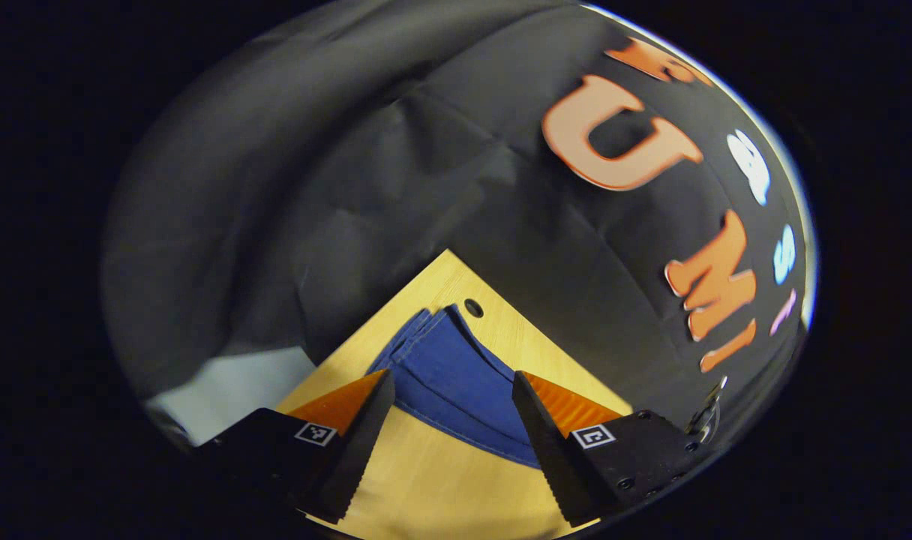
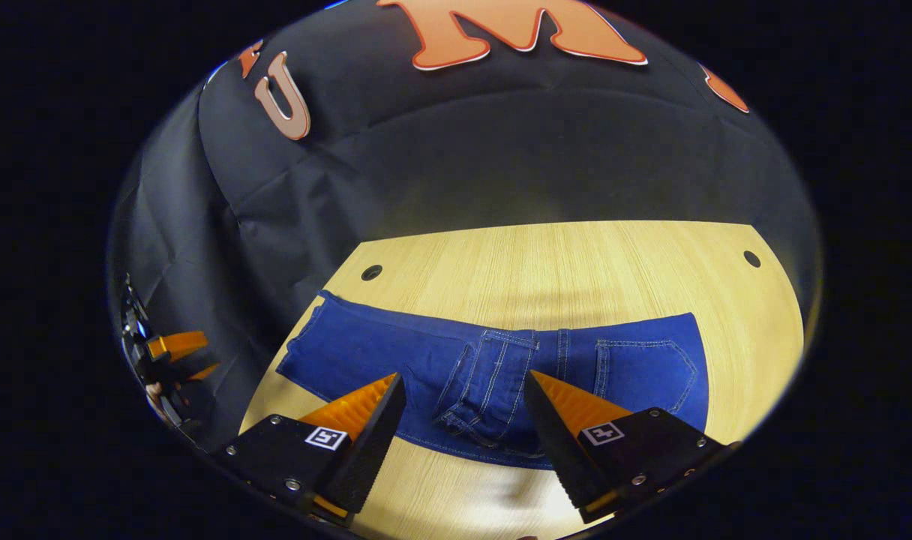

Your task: Grasp the waist and the cuffs of the jeans and fold them to make the two legs overlap; first hold the waist and fold one-third of the jeans toward the cuffs, then hold the cuffs and fold the remaining one-third in the same direction to finish folding.

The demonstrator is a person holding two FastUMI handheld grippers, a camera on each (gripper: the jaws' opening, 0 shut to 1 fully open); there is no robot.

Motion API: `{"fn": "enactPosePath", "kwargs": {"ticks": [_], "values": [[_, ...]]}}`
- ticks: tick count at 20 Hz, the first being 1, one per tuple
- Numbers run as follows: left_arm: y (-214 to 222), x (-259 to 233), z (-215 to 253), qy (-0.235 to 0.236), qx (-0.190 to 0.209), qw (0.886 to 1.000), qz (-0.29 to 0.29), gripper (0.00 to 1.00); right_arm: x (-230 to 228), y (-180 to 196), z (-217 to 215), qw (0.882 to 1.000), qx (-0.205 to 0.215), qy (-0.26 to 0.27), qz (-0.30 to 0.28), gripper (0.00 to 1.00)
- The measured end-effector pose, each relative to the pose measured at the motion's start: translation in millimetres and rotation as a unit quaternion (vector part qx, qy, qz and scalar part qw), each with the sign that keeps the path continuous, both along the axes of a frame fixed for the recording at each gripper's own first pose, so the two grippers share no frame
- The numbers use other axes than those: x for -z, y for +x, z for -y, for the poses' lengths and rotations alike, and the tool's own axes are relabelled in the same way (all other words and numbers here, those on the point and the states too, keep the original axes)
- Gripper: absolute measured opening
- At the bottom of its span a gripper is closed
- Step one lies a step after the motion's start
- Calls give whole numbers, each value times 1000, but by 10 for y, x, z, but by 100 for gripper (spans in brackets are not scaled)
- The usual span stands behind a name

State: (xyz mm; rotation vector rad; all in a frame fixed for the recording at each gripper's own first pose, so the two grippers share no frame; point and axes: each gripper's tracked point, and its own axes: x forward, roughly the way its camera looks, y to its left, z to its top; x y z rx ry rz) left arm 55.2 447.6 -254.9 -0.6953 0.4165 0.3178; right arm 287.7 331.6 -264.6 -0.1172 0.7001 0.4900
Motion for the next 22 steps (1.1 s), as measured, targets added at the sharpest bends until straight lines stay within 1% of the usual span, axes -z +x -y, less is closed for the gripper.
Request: {"fn": "enactPosePath", "kwargs": {"ticks": [1, 3, 5, 7, 9, 11, 13, 15, 19, 22], "values": [[-2, 139, -70, -26, -16, 1000, -5, 98, -24, 5, 39, 1000, 3, 0, 0, 98], [-11, 472, -207, -61, -49, 996, -38, 98, -48, 7, 106, 1000, 10, 3, -6, 98], [-9, 782, -342, -78, -74, 991, -79, 98, -63, 29, 181, 1000, 19, 7, -12, 98], [47, 948, -417, -94, -88, 987, -96, 98, -50, 50, 288, 999, 28, 4, -18, 98], [190, 1018, -434, -105, -87, 987, -90, 98, -33, 77, 358, 999, 38, 6, -25, 98], [209, 1083, -425, -102, -85, 987, -93, 98, -15, 133, 417, 998, 50, 10, -34, 98], [322, 1151, -424, -96, -86, 986, -103, 98, -2, 173, 472, 997, 59, 10, -38, 98], [470, 1211, -368, -102, -83, 986, -103, 98, -6, 193, 470, 997, 61, 15, -43, 98], [769, 1231, -426, -90, -86, 988, -86, 98, 13, 217, 493, 996, 68, 18, -53, 98], [1082, 1239, -330, -107, -70, 989, -74, 98, 24, 255, 591, 995, 79, 15, -56, 98]]}}
